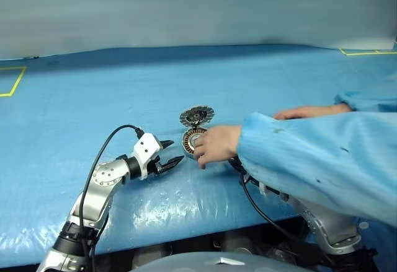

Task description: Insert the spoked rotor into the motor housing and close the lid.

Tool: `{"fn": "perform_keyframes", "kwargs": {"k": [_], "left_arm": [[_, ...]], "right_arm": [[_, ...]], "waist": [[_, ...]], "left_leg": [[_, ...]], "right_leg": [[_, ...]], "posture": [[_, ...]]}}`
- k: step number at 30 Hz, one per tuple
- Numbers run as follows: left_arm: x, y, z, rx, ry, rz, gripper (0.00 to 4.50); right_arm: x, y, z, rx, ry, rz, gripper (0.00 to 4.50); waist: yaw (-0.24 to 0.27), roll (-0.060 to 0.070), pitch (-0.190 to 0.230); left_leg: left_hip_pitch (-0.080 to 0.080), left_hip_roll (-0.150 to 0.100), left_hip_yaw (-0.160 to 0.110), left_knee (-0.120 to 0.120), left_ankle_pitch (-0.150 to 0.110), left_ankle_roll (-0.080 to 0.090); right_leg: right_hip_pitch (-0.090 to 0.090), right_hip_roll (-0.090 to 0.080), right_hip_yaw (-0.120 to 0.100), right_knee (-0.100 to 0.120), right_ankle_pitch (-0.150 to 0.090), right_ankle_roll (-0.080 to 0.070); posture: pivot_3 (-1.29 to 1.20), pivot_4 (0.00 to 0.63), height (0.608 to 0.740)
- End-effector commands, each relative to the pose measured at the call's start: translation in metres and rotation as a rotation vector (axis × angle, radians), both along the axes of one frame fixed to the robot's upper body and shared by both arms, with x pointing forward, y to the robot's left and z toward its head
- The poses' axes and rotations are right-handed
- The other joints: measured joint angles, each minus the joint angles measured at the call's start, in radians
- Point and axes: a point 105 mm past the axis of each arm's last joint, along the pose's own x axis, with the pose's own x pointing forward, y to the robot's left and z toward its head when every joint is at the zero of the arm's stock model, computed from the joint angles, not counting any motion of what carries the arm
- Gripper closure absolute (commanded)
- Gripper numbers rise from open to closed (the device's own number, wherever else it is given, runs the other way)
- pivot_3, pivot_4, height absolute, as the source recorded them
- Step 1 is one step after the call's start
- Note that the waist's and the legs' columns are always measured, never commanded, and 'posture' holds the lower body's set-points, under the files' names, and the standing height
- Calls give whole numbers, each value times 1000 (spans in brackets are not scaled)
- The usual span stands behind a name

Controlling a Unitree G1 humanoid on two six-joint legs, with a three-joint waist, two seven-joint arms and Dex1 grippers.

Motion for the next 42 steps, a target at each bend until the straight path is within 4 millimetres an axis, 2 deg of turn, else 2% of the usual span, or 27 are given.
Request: {"fn": "perform_keyframes", "kwargs": {"k": [1, 42], "left_arm": [[0, -1, 3, -4, -19, -17, 1570], [-1, -1, 1, -8, -10, -25, 1570]], "right_arm": [[1, 5, 15, 11, -65, 22, 3848], [1, 8, 10, 11, -54, 16, 3848]], "waist": [[0, 0, 0], [0, 0, 0]], "left_leg": [[0, 0, 0, 0, 0, 0], [0, 0, 0, 0, 0, 0]], "right_leg": [[0, 0, 0, 0, 0, 0], [0, 0, 0, 0, 0, 0]], "posture": [[0, 150, 740], [0, 150, 740]]}}
